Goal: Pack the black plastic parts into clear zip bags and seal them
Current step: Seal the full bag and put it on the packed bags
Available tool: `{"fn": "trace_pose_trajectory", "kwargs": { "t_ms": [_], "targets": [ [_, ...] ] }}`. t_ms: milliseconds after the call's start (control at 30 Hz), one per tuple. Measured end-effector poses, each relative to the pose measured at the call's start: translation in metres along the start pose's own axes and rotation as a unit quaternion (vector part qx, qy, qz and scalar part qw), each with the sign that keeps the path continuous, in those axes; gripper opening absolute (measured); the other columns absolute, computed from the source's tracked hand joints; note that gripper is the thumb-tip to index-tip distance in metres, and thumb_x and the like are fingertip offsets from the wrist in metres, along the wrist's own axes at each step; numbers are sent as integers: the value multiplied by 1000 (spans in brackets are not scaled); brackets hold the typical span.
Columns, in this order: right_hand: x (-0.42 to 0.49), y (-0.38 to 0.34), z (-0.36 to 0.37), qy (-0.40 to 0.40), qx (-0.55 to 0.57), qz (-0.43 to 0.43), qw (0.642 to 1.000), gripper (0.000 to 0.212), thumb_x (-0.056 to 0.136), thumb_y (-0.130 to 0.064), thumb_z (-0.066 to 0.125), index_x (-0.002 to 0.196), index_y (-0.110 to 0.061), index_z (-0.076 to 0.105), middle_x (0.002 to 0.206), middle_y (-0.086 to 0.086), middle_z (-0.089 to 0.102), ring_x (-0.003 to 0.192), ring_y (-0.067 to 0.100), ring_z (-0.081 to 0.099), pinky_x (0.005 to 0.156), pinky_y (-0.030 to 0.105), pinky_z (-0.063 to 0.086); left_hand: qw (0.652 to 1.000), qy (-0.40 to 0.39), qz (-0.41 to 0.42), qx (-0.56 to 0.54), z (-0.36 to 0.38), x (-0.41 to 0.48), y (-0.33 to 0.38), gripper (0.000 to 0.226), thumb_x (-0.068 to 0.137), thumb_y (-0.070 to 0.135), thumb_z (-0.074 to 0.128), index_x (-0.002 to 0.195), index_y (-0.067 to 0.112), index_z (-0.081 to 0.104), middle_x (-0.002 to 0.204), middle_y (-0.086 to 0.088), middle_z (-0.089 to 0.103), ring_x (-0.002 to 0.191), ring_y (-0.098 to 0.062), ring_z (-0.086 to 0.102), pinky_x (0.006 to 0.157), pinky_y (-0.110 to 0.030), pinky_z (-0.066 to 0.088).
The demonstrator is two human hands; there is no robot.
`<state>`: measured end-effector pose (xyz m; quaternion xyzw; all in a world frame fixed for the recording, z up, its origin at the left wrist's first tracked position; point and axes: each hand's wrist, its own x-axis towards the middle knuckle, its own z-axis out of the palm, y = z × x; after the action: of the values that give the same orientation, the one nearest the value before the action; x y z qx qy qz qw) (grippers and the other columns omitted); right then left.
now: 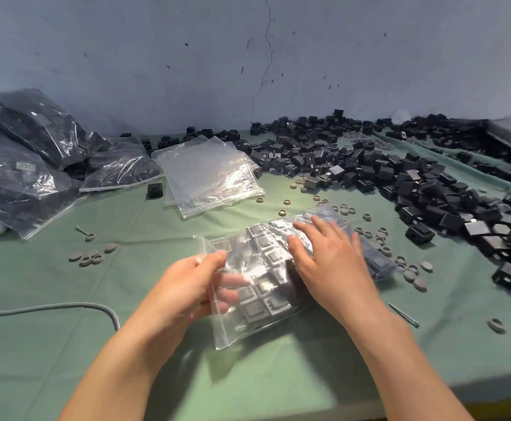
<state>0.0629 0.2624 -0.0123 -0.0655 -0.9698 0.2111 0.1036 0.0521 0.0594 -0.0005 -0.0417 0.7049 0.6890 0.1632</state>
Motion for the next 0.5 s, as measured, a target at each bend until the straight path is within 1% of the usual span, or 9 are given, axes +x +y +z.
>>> {"fn": "trace_pose_trajectory", "kwargs": {
  "t_ms": [100,167,233,300,500],
  "targets": [
    [5,10,-9,54,27,37,998,49,104,-44,28,150,-34,39,160,-6,35,151,16,23,124,51,9,998,38,-8,56,-15,0,-7,28,96,34,58,96,7,62,79,-6,77,45,-9,57,45,-22,46],
    [9,17,-14,68,28,68,995,47,105,-36,30,151,-30,38,159,-4,37,149,17,26,123,52,15,995,59,-5,79,-23,-1,-14,30,94,34,61,86,5,63,69,-1,73,43,-9,52,48,-24,43],
    [11,22,-15,62,26,97,993,50,105,-31,30,155,-28,33,161,-1,33,151,19,23,123,52,14,993,78,2,88,-28,-3,-19,32,93,34,63,78,5,64,61,3,68,45,-10,53,46,-24,43],
    [11,24,-15,58,33,116,991,53,105,-28,29,157,-25,27,164,0,28,152,21,19,123,52,13,992,90,11,89,-30,-4,-21,33,93,33,63,77,5,65,62,3,67,47,-11,56,45,-24,45],
    [12,27,-17,88,58,141,984,57,103,-20,28,159,-18,20,165,3,23,153,23,15,123,51,12,992,111,-1,64,-26,2,-19,30,95,30,61,86,2,66,63,3,68,46,-12,56,40,-22,46]
  ]
}}
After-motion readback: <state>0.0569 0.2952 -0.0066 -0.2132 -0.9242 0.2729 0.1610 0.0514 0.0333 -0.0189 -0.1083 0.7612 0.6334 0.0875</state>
